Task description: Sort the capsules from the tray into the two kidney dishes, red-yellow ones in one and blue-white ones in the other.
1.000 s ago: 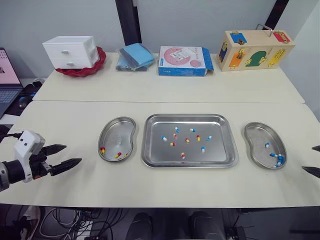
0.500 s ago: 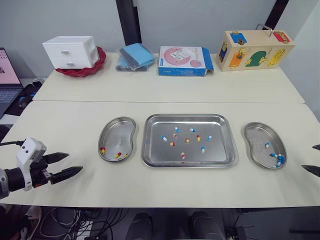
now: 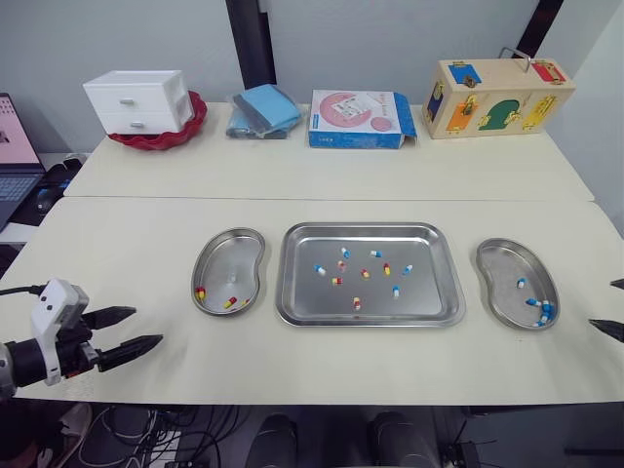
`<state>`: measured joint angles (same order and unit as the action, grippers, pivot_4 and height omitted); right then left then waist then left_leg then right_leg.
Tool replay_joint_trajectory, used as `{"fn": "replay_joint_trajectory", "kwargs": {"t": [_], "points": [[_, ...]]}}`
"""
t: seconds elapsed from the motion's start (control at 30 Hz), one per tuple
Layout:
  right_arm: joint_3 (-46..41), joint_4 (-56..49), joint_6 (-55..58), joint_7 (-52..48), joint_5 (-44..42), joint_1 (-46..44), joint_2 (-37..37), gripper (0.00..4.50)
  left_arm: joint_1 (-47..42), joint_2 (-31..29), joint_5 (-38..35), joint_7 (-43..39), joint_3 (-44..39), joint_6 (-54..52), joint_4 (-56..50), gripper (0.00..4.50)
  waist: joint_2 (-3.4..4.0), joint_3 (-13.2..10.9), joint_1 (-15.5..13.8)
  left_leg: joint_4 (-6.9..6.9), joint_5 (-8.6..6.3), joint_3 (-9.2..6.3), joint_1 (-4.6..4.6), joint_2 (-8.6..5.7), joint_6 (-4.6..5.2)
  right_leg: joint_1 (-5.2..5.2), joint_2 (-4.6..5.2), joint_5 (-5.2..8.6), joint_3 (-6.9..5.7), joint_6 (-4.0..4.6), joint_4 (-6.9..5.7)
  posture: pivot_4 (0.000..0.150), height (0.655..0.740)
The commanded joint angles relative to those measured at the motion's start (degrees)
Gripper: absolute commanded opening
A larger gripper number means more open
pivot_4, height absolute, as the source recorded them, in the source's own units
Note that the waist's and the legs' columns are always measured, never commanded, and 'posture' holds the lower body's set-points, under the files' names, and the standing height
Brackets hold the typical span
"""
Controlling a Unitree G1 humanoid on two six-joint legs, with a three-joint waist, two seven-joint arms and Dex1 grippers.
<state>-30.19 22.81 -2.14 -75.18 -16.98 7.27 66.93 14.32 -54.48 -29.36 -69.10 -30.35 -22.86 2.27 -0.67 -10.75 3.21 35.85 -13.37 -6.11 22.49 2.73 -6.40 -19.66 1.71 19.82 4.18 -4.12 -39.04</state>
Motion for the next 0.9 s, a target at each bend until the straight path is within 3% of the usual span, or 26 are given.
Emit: {"fn": "replay_joint_trajectory", "kwargs": {"t": [0.03,0.43,0.63,0.9], "points": [[-1.7,-0.04,-1.36,0.52,-0.09,0.48,-0.2,4.46,1.18,1.51,-2.08,-1.25,-3.93,2.75,-2.07,4.5,0.0,0.0,0.01,0.0,0.0,0.0,0.0,0.0,0.0,0.0,0.0,0.0,0.0,0.0,0.0,0.15,0.74],[-3.61,-2.41,-1.56,1.81,-0.68,4.35,-1.27,4.46,6.69,7.34,-5.73,-3.06,-3.81,4.48,-9.91,4.5,0.01,0.01,0.0,0.01,0.0,0.01,-0.04,0.0,0.0,0.04,0.0,0.0,0.02,0.0,0.01,0.15,0.74],[-6.14,-5.48,-0.68,2.72,-0.93,8.07,-2.94,4.46,11.43,14.19,-7.84,-2.55,-1.23,6.71,-18.73,4.5,0.0,0.01,-0.05,0.01,-0.01,0.02,-0.04,0.0,0.01,0.06,0.0,0.0,0.03,0.0,0.03,0.15,0.74],[-9.47,-10.29,1.47,3.91,-1.11,13.89,-5.68,4.46,12.8,26.89,-5.1,2.58,7.53,16.95,-27.21,4.5,-0.03,0.03,-0.41,0.1,-0.02,0.02,-0.18,-0.02,0.01,0.29,0.01,0.0,0.04,-0.01,0.06,0.15,0.74]]}}
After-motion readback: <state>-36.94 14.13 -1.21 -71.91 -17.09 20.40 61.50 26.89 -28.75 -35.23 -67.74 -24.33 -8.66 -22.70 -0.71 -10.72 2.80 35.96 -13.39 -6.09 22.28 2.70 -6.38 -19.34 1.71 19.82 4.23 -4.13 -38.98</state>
